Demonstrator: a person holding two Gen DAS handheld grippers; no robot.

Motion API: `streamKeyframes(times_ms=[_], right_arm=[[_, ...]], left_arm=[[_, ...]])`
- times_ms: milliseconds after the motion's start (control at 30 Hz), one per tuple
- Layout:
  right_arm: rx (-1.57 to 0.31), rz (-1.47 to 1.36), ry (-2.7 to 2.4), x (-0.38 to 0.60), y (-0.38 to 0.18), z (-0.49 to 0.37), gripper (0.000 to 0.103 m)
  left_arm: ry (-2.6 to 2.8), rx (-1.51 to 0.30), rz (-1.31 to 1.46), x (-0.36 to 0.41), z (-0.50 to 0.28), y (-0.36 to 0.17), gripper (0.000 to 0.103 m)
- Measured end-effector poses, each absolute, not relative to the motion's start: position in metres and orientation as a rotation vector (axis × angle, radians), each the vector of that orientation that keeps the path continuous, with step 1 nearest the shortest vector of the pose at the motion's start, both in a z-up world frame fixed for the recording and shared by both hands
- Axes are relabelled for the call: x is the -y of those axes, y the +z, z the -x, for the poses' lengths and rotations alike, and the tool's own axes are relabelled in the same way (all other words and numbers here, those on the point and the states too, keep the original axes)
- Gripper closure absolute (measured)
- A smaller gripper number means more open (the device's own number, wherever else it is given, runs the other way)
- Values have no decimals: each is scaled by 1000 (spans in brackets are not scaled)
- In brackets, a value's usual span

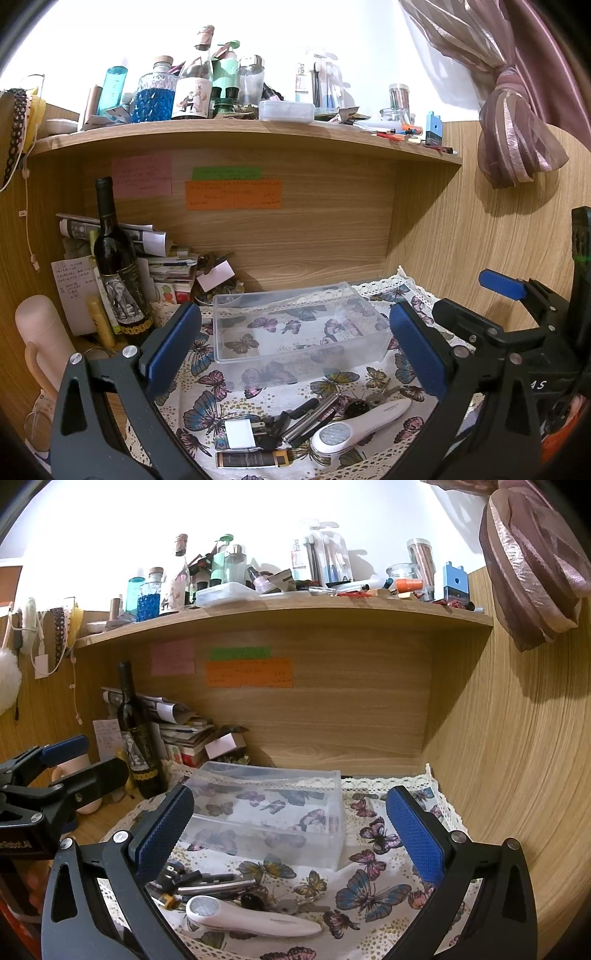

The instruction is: Organize rigid objects

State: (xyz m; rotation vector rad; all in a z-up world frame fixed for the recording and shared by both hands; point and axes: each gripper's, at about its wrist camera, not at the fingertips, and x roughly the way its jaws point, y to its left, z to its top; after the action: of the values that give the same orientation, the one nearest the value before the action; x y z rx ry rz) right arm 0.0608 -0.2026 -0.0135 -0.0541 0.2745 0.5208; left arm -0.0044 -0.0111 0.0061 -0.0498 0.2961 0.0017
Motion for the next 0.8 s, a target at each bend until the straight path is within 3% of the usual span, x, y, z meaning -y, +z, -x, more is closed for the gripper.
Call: streamKeyframes(times_ms=[800], right_arm=[[-262, 53, 520, 205, -7, -57, 0]], left_arm=[[1, -291, 50, 15, 3, 10, 0]])
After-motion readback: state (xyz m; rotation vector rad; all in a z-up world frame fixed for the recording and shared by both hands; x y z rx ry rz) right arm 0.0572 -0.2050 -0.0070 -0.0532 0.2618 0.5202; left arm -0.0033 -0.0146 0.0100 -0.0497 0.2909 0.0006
